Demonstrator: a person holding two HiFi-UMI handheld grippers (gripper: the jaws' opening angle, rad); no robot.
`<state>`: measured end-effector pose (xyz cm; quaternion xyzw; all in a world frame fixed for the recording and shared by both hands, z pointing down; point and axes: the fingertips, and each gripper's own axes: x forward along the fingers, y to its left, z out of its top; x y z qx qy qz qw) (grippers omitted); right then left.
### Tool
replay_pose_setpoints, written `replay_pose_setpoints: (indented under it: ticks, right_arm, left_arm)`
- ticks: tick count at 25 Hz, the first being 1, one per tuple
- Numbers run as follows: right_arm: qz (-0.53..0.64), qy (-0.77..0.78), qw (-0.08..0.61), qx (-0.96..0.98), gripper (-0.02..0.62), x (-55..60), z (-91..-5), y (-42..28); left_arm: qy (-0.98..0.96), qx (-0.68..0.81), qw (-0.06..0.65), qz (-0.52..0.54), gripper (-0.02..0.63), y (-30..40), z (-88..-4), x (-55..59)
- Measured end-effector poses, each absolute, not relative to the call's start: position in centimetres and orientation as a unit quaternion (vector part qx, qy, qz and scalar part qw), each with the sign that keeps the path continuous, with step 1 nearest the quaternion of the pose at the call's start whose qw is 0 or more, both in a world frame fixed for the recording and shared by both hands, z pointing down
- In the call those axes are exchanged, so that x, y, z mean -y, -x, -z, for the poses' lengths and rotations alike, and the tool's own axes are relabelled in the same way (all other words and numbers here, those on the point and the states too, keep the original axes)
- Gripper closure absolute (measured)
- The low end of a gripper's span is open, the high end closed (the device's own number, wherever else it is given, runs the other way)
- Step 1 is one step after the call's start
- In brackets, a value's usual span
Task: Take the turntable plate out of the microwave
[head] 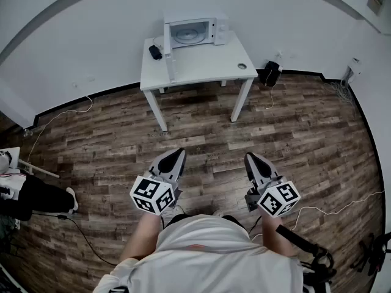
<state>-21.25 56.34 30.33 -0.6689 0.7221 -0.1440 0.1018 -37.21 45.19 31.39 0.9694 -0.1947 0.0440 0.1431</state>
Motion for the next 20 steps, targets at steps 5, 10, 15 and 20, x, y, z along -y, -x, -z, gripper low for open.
replay_pose_setpoints:
  ticks: [5, 10, 15, 20]
  right_arm:
    - [0.149, 0.67, 0.103, -0.72, 0.592, -58.2, -31.4, 17.8]
    - [0.159, 0.686, 0.103, -0.702, 0.592, -60.0, -31.9, 13.2]
    - [0.158, 0.681, 0.102, -0.708, 0.592, -61.1, -32.3, 11.4]
    - [0.137, 0.7, 0.108, -0.692, 0.592, -61.6, -31.5, 9.2]
  left_arm:
    - [-0.967, 0.207, 0.144, -0.042, 0.595, 34.4, -31.9, -46.8]
    - [-0.968, 0.204, 0.142, -0.037, 0.595, 31.2, -32.4, -49.4]
    - [-0.966, 0.204, 0.154, -0.038, 0.595, 29.1, -33.3, -50.4]
    - [-0.968, 0.198, 0.147, -0.036, 0.595, 27.2, -32.4, -49.5]
